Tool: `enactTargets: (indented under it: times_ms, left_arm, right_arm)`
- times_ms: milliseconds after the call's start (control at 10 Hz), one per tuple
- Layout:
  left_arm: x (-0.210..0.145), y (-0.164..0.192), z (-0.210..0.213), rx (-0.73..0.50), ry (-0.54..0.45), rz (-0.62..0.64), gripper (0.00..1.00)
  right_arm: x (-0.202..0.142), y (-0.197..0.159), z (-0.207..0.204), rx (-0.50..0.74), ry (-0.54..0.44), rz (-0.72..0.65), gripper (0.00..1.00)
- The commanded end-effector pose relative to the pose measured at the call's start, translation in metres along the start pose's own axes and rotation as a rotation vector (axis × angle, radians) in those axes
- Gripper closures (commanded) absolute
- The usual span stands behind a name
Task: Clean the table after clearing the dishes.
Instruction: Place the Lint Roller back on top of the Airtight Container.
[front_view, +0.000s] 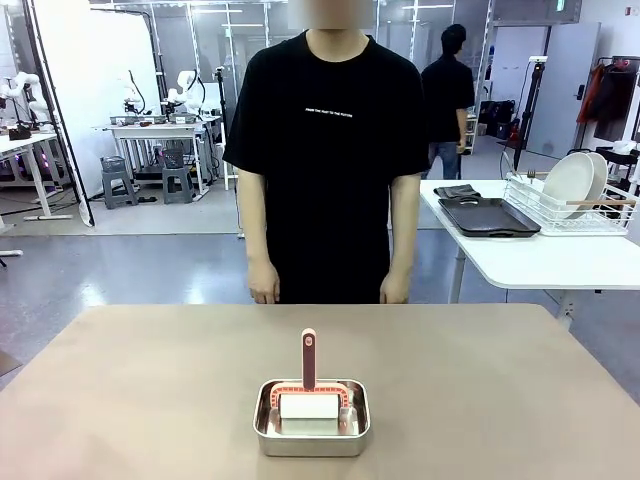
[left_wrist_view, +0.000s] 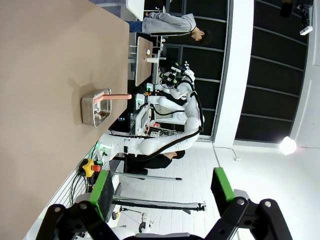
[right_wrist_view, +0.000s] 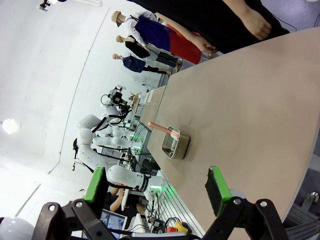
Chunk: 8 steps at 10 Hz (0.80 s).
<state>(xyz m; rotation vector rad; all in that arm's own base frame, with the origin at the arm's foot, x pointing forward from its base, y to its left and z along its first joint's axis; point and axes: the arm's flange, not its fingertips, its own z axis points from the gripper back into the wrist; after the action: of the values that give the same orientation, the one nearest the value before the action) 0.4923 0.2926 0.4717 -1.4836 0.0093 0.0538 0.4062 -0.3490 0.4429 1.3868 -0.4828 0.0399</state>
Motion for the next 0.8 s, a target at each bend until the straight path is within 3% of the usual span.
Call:
enactTargets:
  times_ms: [0, 700]
  left_arm:
    - [-0.0057, 0.0009, -0.0017, -0.002, -0.005, -0.021, 0.00]
    - [-0.0057, 0.0009, -0.0017, -0.002, -0.005, -0.021, 0.00]
  right_arm:
    - [-0.0040, 0.0031, -0.0022, -0.010, 0.002, 0.010, 0.00]
    - [-0.0040, 0.0031, -0.0022, -0.010, 0.002, 0.010, 0.00]
